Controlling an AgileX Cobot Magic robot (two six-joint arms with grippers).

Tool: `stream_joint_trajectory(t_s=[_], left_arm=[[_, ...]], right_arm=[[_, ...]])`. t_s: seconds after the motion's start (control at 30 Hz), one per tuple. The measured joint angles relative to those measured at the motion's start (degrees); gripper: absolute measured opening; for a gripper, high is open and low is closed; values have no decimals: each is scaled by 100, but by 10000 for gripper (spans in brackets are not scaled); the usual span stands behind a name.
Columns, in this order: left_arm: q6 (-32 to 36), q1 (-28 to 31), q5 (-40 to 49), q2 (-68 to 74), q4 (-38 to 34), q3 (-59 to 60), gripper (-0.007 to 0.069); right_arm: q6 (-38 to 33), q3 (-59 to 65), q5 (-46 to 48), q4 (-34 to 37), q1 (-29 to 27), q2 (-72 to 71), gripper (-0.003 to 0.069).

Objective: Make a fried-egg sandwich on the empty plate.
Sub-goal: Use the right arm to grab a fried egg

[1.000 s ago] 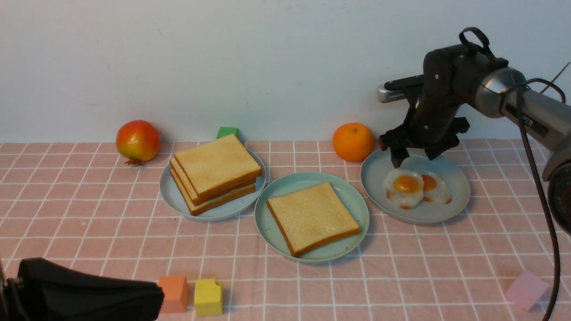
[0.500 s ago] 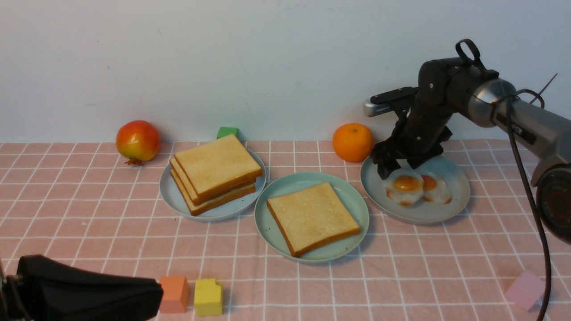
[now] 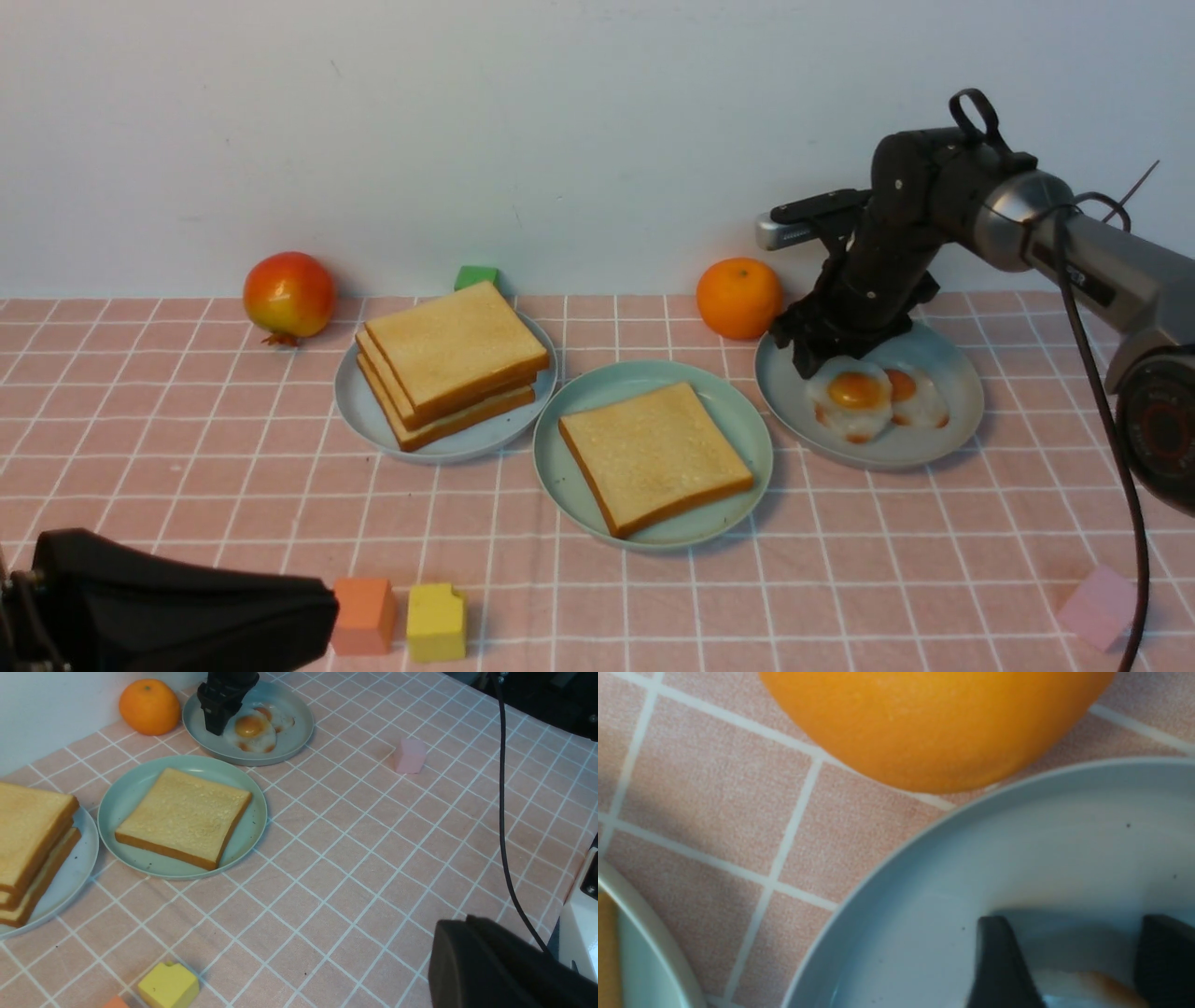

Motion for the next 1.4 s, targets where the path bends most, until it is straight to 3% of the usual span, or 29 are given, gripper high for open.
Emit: stream_joint_trajectory(t_s=[0.07, 0.83, 0.9, 0.97, 1.07, 1.2, 1.4], left_arm=[[0, 0, 0, 0, 0, 0, 41], [0, 0, 0, 0, 72, 0, 41], [0, 0, 0, 0, 92, 0, 41], [0, 0, 0, 0, 113, 0, 41], [0, 0, 0, 0, 126, 0, 41], [0, 0, 0, 0, 131, 0, 41], [0, 0, 0, 0, 138, 0, 41]], right_arm=[[-19, 0, 0, 0, 0, -5, 364], [31, 56, 224, -154, 0, -520, 340], [69, 56, 236, -204, 0, -590, 286], [76, 56, 284, -264, 0, -646, 99], [94, 56, 333, -299, 0, -681, 3], [94, 56, 345, -312, 0, -748, -3], [586, 56, 1084, -562, 0, -933, -1]])
